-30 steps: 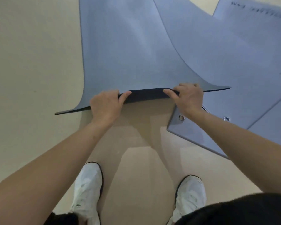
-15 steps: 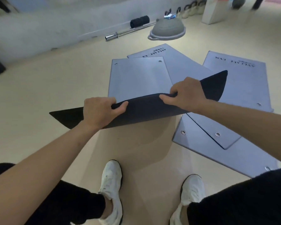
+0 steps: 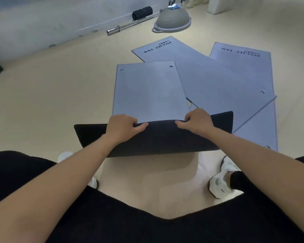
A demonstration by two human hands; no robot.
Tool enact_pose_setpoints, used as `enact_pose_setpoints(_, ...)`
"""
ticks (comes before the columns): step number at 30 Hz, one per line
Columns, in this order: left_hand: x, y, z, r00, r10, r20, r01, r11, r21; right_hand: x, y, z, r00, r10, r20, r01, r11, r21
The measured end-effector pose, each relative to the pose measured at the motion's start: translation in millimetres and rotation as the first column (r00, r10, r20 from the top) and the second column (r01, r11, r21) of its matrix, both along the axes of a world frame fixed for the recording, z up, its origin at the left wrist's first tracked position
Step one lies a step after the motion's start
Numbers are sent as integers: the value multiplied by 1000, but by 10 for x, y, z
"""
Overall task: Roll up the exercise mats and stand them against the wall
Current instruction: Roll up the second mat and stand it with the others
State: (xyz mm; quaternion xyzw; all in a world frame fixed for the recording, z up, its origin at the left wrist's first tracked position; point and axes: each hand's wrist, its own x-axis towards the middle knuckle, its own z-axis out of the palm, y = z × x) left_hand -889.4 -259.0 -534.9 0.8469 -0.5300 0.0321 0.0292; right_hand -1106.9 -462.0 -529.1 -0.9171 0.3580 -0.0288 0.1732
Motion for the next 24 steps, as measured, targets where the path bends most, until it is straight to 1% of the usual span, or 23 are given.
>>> enact_pose_setpoints(2, 14, -3, -236, 998, 21, -55, -19, 999, 28, 37, -23, -220, 999, -27, -38, 29, 998, 48)
enact_pose_setpoints(4, 41, 5, -458, 995, -2, -100, 7, 998, 56, 92, 3, -451, 997, -28, -71, 34, 996, 86)
enact_pose_setpoints(7, 41, -27, -652, 981, -139, -138, 155, 981, 114, 202, 59, -769, 983, 16, -182, 8, 991, 132)
enact_pose_setpoints(10, -43, -136, -856, 947, -282, -156, 316, 907, 278, 353, 14, -1030, 962, 61, -264, -19, 987, 157)
enact_pose_setpoints(12, -114, -199, -1007, 932, -317, -174, 358, 873, 332, 447, -45, -1192, 952, 71, -296, -24, 987, 161)
enact_pose_setpoints(14, -153, -224, -1151, 938, -297, -180, 343, 872, 349, 527, -133, -1353, 948, 68, -311, -23, 989, 147)
enact_pose_setpoints(16, -155, -201, -1316, 954, -238, -184, 292, 879, 377, 579, -248, -1535, 945, 70, -320, -31, 991, 127)
enact_pose_setpoints(19, -180, -143, -1615, 977, -165, -138, 209, 874, 438, 609, -430, -1814, 941, 55, -334, -17, 993, 116)
enact_pose_setpoints(22, -185, -155, -1952, 980, -157, -124, 197, 861, 468, 611, -525, -2081, 933, 48, -357, -4, 992, 123)
enact_pose_setpoints(24, -168, -186, -2141, 976, -144, -163, 206, 851, 484, 593, -516, -2229, 945, 47, -323, -3, 991, 137)
